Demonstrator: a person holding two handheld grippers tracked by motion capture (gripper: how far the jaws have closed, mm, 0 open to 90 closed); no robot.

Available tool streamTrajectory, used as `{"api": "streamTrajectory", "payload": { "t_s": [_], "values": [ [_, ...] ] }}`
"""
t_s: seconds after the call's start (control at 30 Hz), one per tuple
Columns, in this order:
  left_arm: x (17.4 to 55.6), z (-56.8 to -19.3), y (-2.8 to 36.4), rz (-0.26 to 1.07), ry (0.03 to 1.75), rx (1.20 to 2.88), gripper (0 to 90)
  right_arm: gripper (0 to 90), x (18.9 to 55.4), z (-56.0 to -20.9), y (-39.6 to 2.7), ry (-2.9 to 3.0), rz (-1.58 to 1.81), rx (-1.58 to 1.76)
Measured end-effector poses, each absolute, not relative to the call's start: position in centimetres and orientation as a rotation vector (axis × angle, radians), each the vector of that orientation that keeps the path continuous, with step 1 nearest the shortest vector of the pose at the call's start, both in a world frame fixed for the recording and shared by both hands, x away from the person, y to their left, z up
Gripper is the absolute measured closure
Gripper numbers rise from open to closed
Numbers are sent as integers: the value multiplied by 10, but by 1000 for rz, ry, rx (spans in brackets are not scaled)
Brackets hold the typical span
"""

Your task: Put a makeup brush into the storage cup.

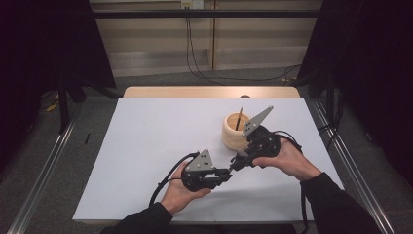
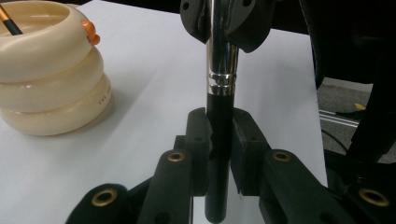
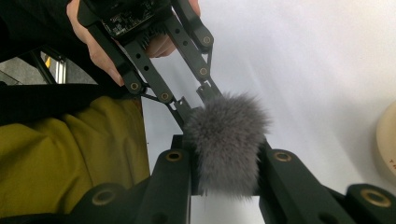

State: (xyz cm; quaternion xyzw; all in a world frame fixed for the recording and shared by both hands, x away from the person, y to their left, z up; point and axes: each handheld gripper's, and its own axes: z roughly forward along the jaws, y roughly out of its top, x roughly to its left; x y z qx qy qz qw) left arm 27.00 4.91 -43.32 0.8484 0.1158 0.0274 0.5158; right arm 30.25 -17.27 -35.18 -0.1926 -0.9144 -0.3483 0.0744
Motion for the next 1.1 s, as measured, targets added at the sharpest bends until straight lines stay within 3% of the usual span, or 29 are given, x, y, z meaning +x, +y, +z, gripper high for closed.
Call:
{"api": "streamTrajectory", "payload": {
  "t_s": [0.4, 1.1],
  "values": [
    [270, -433, 52, 26, 279, 2010, 795, 747, 302, -353, -176, -2690, -1128, -572],
    [263, -421, 63, 36, 331, 1958, 795, 194, 286, -359, -194, -2626, -1465, -671]
  ]
}}
